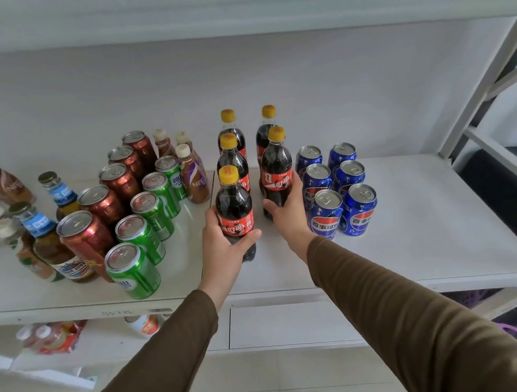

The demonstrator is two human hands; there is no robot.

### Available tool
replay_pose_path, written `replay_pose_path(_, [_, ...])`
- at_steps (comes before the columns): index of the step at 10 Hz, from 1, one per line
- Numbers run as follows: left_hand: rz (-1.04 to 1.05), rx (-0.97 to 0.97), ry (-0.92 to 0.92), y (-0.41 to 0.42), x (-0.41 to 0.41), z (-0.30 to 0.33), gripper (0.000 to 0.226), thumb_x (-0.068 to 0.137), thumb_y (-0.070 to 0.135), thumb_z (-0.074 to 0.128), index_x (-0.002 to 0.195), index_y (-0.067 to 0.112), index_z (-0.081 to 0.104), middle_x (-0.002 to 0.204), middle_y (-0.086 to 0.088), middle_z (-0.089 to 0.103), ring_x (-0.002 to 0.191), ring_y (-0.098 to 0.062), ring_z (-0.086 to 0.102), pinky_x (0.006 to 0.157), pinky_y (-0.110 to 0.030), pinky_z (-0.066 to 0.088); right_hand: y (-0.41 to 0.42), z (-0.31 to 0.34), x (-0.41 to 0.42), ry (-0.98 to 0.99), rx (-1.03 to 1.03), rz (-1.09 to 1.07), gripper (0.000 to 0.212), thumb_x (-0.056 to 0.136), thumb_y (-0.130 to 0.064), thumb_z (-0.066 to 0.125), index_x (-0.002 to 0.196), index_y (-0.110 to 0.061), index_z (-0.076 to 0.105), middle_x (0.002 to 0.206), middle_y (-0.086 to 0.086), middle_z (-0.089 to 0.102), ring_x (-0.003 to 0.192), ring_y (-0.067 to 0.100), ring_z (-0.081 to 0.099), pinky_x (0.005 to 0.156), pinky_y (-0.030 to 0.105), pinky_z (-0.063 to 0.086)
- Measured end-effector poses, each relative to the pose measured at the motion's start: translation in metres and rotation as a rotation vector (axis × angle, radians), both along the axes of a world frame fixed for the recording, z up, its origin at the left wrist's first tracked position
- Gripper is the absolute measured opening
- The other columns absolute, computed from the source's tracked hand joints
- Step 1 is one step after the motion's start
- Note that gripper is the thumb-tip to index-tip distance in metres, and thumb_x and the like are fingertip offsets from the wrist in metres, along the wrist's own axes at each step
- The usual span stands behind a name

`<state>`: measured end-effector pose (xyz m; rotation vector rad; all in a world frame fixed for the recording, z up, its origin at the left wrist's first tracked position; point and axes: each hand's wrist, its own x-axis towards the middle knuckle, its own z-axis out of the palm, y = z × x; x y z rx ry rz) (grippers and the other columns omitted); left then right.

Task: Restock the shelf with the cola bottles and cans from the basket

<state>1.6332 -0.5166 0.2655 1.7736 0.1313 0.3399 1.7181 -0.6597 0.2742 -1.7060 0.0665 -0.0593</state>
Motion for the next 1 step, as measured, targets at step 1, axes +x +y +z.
replay_pose_path(1, [-0.015, -0.007, -0.005, -0.0002, -0.0054, 0.0015, 0.084, 0.068, 0.041, 0.087, 0.138, 0.034, 0.041, 0.136, 0.004, 0.059, 0.126, -0.015, 0.058, 0.106, -0.044, 0.050, 0.0035, 0.0006, -0.0149, 0.051, 0.021, -0.025, 0.087, 0.093, -0.004, 0.069, 0.159, -0.029, 0.019, 0.159, -0.003, 0.040, 0.148, 0.022, 0.036, 0.117, 0.043, 0.031])
